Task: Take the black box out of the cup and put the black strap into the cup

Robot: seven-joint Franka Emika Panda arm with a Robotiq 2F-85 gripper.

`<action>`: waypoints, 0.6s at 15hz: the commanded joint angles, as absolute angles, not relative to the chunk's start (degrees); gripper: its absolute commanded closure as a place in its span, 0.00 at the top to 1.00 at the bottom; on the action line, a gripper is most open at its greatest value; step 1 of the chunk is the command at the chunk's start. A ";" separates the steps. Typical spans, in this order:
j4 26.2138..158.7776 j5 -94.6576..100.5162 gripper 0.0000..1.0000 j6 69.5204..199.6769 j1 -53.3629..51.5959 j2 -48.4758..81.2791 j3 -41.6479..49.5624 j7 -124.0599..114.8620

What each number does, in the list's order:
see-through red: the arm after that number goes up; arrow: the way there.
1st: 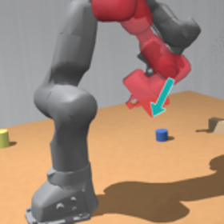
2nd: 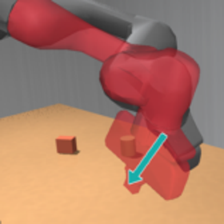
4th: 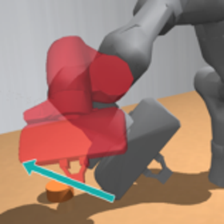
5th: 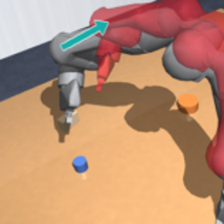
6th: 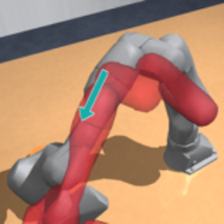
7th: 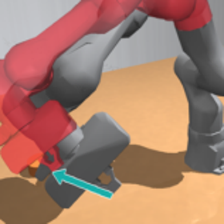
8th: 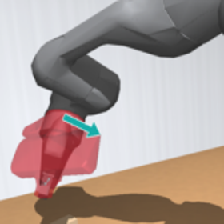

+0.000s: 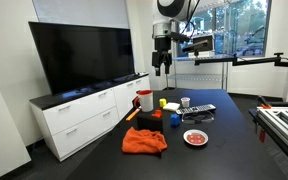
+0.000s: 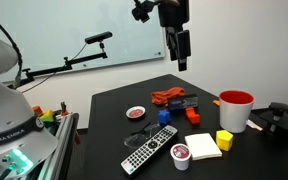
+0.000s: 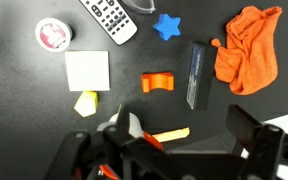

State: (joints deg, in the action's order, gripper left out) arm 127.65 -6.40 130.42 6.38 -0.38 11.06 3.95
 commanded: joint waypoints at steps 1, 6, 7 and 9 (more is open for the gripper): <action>128.21 -5.92 1.00 130.04 7.03 -1.99 9.85 6.84; 128.59 -5.19 1.00 130.23 6.85 -1.77 8.92 7.31; 128.69 -5.03 1.00 130.28 6.84 -1.76 8.79 7.27; 128.71 -4.79 1.00 130.28 6.80 -1.71 8.63 7.33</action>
State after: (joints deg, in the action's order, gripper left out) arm 128.43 -5.69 130.41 6.29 -0.35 9.17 5.25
